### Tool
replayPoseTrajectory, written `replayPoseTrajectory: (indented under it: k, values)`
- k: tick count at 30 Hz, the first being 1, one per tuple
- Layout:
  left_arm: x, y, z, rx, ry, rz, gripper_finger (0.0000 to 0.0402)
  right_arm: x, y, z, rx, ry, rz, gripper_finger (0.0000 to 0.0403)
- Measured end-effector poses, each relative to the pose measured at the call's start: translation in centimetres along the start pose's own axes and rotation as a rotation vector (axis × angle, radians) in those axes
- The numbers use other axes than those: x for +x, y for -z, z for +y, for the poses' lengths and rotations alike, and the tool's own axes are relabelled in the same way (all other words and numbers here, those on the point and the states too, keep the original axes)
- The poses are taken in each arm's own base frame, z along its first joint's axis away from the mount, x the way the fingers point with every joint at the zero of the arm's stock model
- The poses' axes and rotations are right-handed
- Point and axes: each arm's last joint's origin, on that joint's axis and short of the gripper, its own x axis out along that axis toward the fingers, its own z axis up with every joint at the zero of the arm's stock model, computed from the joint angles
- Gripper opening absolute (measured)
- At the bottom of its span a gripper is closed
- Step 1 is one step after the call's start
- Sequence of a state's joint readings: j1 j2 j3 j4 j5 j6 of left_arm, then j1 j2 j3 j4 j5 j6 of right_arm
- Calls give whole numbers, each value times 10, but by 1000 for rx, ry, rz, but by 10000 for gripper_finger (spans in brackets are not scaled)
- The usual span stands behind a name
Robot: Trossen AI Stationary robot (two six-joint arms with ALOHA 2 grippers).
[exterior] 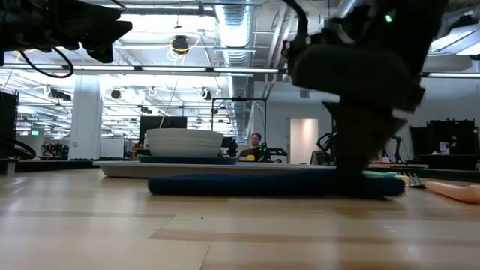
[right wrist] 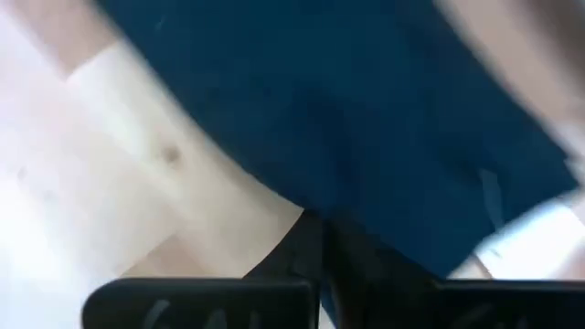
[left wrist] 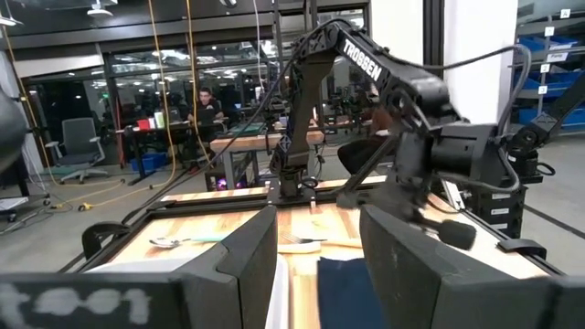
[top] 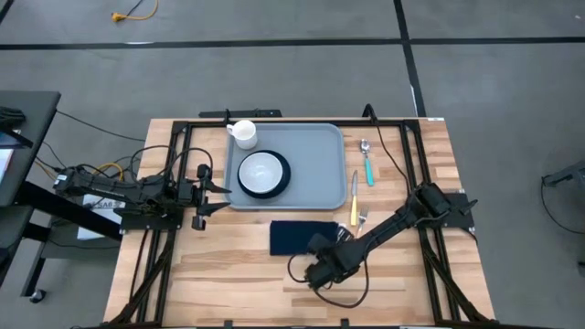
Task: Set up tray
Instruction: Put the dark blue napkin on the right side of the black plate
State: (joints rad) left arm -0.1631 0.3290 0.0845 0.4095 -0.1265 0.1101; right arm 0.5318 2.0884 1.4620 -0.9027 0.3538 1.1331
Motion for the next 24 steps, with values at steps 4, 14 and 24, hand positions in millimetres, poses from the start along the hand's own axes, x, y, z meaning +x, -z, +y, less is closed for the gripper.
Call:
replayPoseTrajectory:
  k: [4,14,24]
  values:
    - [0,0,0,0,0,0,148,-21,1,-5,42,139,-28,1]
    - [0,0,0,2,0,0,148,-75,3,-10,84,309,-166,1]
    - [0,0,0,2,0,0,148,-104,-1,-7,49,265,-101,0]
